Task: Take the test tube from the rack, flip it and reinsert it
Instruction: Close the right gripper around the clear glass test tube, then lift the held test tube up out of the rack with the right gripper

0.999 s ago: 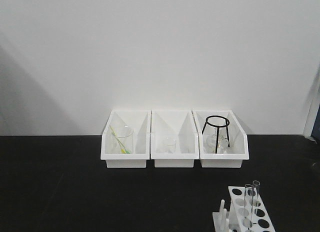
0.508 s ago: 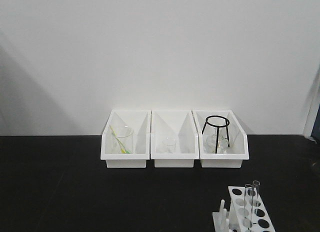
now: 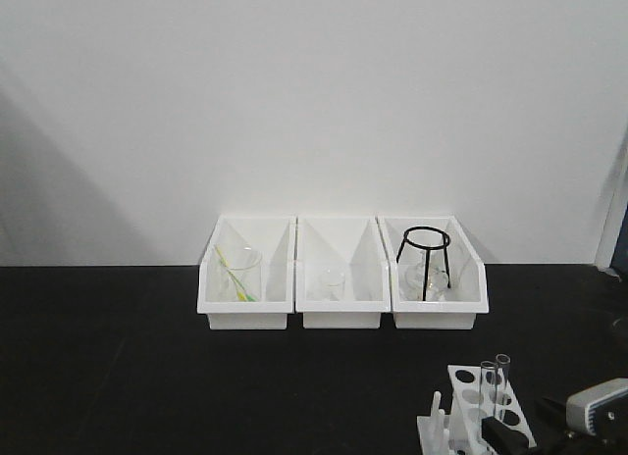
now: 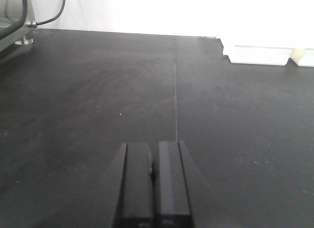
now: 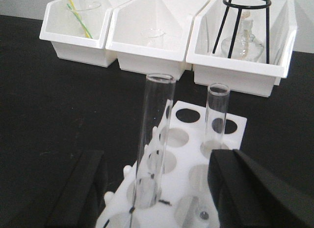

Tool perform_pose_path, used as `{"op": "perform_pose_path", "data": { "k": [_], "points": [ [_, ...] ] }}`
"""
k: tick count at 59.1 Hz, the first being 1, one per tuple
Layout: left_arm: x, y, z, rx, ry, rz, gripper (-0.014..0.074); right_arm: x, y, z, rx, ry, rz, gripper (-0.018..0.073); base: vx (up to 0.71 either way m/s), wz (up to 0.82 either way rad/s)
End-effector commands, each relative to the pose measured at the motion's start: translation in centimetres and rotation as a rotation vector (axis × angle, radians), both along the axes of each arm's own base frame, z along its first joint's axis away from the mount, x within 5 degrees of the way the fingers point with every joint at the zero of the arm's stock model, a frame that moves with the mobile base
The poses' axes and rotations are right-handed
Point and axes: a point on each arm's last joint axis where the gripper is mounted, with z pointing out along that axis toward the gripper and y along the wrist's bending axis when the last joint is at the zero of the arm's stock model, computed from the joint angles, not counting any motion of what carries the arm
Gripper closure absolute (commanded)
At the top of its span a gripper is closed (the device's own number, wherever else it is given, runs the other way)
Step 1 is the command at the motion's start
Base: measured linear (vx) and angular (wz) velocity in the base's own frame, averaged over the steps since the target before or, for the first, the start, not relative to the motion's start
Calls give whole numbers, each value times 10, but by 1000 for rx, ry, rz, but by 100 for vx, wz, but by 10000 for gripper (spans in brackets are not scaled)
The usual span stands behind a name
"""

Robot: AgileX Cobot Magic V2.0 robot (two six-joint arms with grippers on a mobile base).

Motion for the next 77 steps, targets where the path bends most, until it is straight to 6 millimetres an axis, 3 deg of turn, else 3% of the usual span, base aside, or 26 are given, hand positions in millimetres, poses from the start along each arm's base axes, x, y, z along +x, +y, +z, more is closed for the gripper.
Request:
{"op": "perform_pose_path", "data": {
  "k": [1,11,20,31,38,48,55,77],
  "points": [
    [1,-1,8,4,-98,-11,603,17,3,19,31,-122,38,45,0,0],
    [1,-1,8,4,-98,-11,603,36,7,14,40,-93,55,45,0,0],
    [1,-1,8,4,-98,-11,603,50,24,7,33,-63,100,60,0,0],
    [1,-1,8,4,-98,-11,603,61,23,0,61,-38,51,106,0,0],
    [1,-1,8,4,-98,-11,603,62,21,0,69,-37,35,198,0,0],
    [1,-1,8,4,-98,-11,603,61,21,3,70,-46,36,436,0,0],
    [1,-1,8,4,-98,-11,603,58,22,16,71,-96,44,575,0,0],
    [1,-1,8,4,-98,-11,603,23,16,99,46,-318,10,571,0,0]
  ]
}}
